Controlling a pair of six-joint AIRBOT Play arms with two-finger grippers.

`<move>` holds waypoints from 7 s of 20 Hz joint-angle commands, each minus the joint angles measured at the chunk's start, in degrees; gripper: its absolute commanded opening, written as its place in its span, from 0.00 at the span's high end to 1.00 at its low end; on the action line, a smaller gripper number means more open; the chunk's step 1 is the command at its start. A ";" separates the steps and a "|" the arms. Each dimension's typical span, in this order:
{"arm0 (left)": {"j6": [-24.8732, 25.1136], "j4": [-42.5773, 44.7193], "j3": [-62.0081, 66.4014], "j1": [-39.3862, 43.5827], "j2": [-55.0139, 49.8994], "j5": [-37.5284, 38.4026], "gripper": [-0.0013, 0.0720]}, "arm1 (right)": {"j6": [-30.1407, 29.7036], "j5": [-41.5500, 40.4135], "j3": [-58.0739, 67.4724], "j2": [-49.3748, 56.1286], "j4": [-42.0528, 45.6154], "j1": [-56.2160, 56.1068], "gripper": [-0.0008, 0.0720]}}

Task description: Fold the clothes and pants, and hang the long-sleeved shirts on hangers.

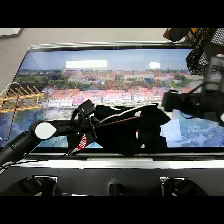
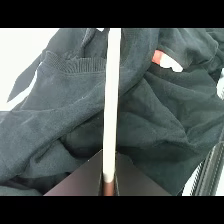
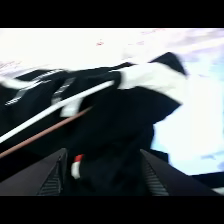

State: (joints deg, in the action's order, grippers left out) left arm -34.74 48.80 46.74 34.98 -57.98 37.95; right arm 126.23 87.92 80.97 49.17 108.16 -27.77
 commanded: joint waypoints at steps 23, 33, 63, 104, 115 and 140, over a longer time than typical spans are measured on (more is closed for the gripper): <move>-0.02 0.02 0.00 -0.02 -0.59 -2.01 0.94 | -45.88 -8.94 -7.30 18.10 -25.99 29.42 0.25; -0.02 0.02 0.00 -0.02 -0.59 -1.70 0.94 | -98.27 -9.60 -7.30 18.60 -26.12 29.31 0.20; -0.02 0.02 0.00 -0.02 -0.59 -1.40 0.94 | -110.60 -11.32 -7.28 24.17 -43.41 29.40 0.77; 0.00 0.02 0.00 -0.02 -0.57 -1.53 0.94 | -109.98 -11.02 -5.70 20.11 -45.81 36.37 0.30; 0.00 0.02 0.00 -0.02 -0.57 -1.53 0.94 | -112.43 -13.40 -6.75 28.70 -47.39 36.74 0.33; 0.00 0.02 0.00 -0.02 -0.57 -1.57 0.94 | -113.28 -12.04 -6.62 27.65 -50.56 29.66 0.64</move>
State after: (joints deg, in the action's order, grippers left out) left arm -34.89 49.06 46.72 34.94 -58.57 36.60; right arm 11.73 77.01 74.28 77.97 56.84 3.25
